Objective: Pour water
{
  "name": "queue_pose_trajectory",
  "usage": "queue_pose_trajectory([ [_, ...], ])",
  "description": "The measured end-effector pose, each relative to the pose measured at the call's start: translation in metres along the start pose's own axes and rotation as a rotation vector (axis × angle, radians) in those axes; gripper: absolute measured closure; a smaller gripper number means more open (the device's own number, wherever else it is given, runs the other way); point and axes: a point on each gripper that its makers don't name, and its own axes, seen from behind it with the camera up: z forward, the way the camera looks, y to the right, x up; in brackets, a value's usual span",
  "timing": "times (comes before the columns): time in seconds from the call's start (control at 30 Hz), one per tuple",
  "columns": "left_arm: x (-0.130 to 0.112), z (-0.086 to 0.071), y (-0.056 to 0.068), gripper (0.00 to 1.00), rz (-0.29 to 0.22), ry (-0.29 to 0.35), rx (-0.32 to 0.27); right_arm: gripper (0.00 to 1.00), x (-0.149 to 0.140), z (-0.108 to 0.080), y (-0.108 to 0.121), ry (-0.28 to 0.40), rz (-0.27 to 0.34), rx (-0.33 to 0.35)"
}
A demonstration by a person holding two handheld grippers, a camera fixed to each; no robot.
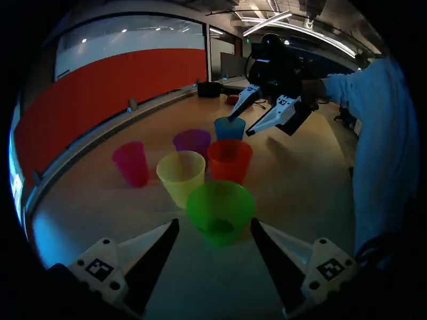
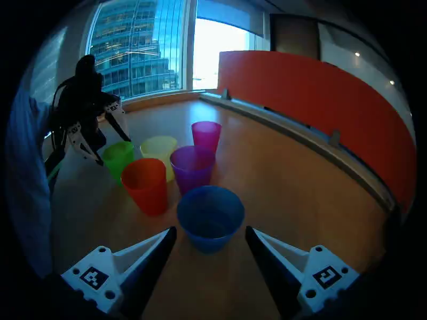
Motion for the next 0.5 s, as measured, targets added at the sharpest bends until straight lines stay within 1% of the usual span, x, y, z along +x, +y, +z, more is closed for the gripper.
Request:
queue_pose_trajectory([
  [0.33,-0.002,0.017,0.003,0.0,-0.02,0.002,-0.024,0.0,-0.002,0.015,-0.001,-0.007,-0.004,0.005],
  [0.5,-0.001,0.022,0.005,0.0,-0.028,0.003,-0.036,0.0,-0.002,0.019,0.0,-0.005,-0.002,0.005],
])
